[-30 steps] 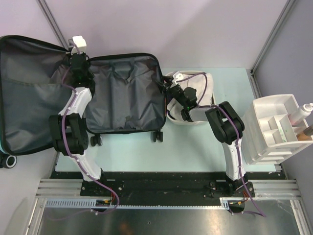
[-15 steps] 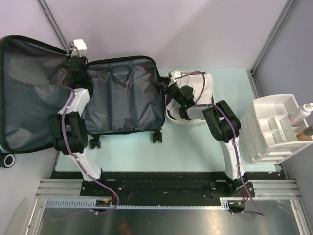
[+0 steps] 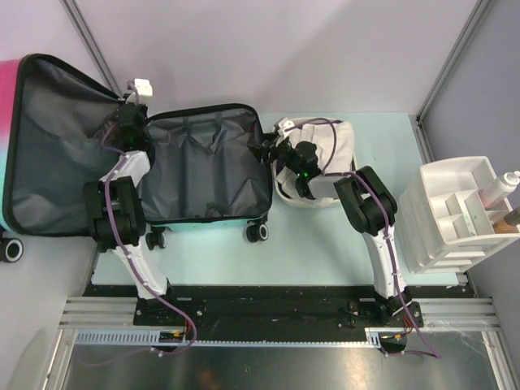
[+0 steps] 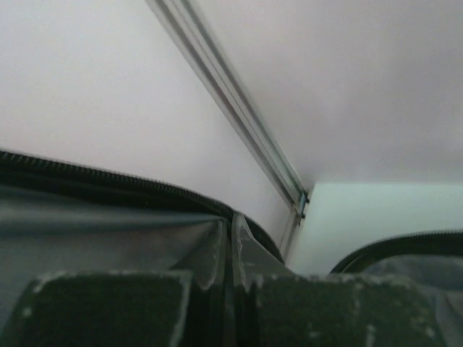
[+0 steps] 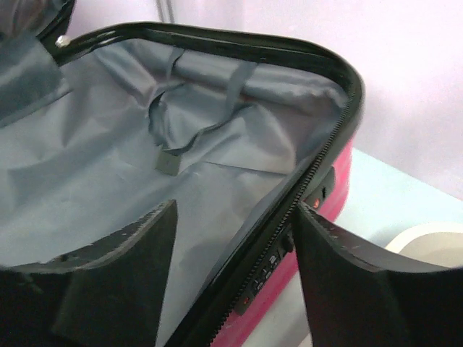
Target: Open, take out, and arrange the luggage
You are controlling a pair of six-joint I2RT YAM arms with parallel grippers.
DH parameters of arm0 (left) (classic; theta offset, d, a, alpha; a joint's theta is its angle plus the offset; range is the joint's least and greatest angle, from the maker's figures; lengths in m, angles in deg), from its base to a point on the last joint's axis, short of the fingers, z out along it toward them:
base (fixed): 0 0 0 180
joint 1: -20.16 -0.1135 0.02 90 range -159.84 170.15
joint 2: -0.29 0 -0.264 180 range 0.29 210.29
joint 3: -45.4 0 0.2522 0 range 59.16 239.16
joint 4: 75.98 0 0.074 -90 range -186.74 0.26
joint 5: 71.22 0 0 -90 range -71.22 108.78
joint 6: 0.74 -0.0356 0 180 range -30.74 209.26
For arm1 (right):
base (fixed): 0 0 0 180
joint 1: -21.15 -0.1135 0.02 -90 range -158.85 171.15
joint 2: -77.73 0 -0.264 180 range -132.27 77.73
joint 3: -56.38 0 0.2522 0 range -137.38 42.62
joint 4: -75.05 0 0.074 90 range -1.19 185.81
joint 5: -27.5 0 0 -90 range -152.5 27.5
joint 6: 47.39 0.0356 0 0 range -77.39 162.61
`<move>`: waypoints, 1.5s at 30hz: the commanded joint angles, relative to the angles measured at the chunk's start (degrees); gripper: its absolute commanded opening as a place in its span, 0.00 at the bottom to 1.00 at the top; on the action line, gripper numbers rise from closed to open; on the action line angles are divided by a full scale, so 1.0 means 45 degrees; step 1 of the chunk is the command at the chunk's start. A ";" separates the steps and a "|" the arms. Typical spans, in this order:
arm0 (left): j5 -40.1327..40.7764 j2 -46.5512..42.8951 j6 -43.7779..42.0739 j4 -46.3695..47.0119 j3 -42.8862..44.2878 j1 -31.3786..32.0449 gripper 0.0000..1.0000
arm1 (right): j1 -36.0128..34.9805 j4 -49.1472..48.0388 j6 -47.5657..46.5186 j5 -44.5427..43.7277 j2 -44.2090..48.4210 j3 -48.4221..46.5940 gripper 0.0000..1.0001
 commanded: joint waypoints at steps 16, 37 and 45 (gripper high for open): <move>-0.2212 0.0370 -0.1814 0.1193 0.0594 0.0436 0.89 | -0.0064 0.0993 -0.0345 0.3641 0.2487 -0.0544 0.91; -0.2286 -0.3186 0.1096 -0.7690 0.1684 0.1802 1.00 | 0.1869 0.4893 0.0574 0.2978 0.4479 -0.1715 1.00; -0.4729 -0.2269 0.2931 -1.4118 0.4927 0.3248 1.00 | 0.3451 1.0343 -0.0128 0.1904 0.6118 -0.2242 1.00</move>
